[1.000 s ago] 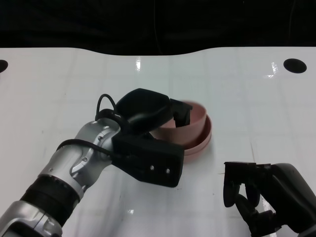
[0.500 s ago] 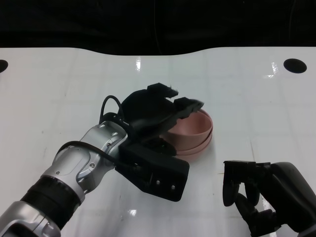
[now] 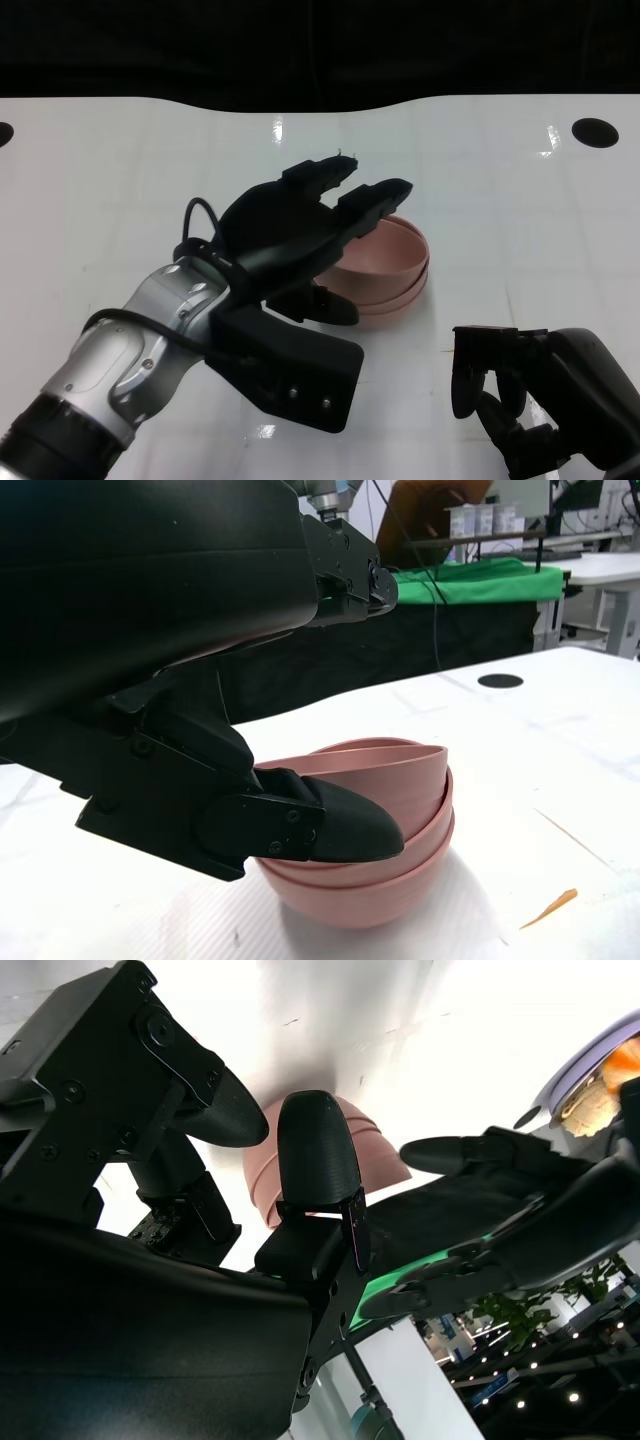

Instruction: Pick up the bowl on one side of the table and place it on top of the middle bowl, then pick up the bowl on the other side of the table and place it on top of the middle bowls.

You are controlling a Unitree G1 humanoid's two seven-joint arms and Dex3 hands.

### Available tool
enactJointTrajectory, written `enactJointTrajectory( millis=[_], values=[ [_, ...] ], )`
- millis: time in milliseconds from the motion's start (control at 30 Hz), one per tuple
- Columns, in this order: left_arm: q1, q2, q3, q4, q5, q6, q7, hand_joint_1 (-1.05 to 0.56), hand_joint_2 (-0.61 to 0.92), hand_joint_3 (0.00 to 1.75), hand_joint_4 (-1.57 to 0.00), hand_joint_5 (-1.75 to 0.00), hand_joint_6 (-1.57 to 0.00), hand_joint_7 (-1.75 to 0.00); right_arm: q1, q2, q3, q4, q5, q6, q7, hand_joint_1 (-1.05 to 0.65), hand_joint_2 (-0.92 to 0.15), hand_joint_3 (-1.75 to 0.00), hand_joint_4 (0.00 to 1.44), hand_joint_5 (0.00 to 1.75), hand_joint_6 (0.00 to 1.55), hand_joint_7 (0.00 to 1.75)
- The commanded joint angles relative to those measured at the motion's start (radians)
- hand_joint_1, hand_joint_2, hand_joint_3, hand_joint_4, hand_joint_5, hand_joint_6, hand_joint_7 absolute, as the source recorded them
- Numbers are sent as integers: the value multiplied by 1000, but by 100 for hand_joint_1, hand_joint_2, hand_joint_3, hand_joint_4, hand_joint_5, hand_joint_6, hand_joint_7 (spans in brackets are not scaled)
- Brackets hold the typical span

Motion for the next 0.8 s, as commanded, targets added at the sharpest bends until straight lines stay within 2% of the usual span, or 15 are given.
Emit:
enactJointTrajectory(
  millis=[33, 233, 333, 433, 467, 533, 600, 667, 700, 733, 800],
  values=[
    [66, 38, 50, -85, -39, 7, -19, -76, 92, 35, -8, -5, -9, -4, -2, -12, -6, 10, 13, -6, 1, -7, -17, -159, 95, 175, 82, 158],
    [240, 44, 184, -252, -197, -9, 0, -48, 92, 26, -20, -18, -22, -10, -4, -11, -2, 32, 8, -25, -15, -6, -16, -159, 96, 175, 83, 159],
    [335, 29, 253, -336, -309, 8, -23, -42, 92, 30, -4, -67, -31, -9, -2, -7, -1, 34, 8, -30, -20, -6, -16, -160, 97, 175, 83, 160],
    [377, 19, 283, -375, -370, 21, -41, -39, 92, 31, -3, -79, -36, -10, -1, -6, -1, 34, 8, -30, -21, -5, -16, -161, 97, 175, 83, 161],
    [423, 4, 307, -398, -415, 14, -28, -39, 92, 31, -3, -80, -36, -10, 1, -5, 0, 30, 4, -29, -23, -5, -16, -161, 97, 175, 83, 161],
    [513, -9, 351, -442, -464, -14, 2, -31, 92, 29, -16, -100, -48, -17, 3, -4, 3, 23, 1, -29, -24, -4, -15, -163, 98, 175, 83, 161],
    [560, -9, 376, -461, -467, -38, 16, -29, 92, 30, -19, -108, -52, -19, 5, -4, 4, 20, 2, -27, -21, -4, -15, -163, 98, 175, 83, 162],
    [603, -12, 397, -475, -484, -57, 17, -28, 92, 30, -20, -122, -55, -29, 7, -4, 4, 15, 6, -21, -16, -4, -15, -163, 98, 175, 82, 162],
    [633, -16, 410, -485, -509, -63, 12, -26, 92, 30, -22, -127, -50, -46, 8, -3, 4, 11, 6, -16, -13, -4, -15, -163, 97, 175, 82, 162],
    [657, -21, 420, -493, -532, -68, 8, -24, 92, 29, -25, -131, -44, -73, 9, -2, 4, 8, 6, -13, -12, -4, -15, -163, 97, 175, 82, 162],
    [699, -37, 434, -506, -581, -69, 0, -23, 92, 29, -30, -135, -41, -93, 9, -2, 5, 4, 9, -9, -9, -4, -15, -163, 97, 175, 81, 162]
  ],
)
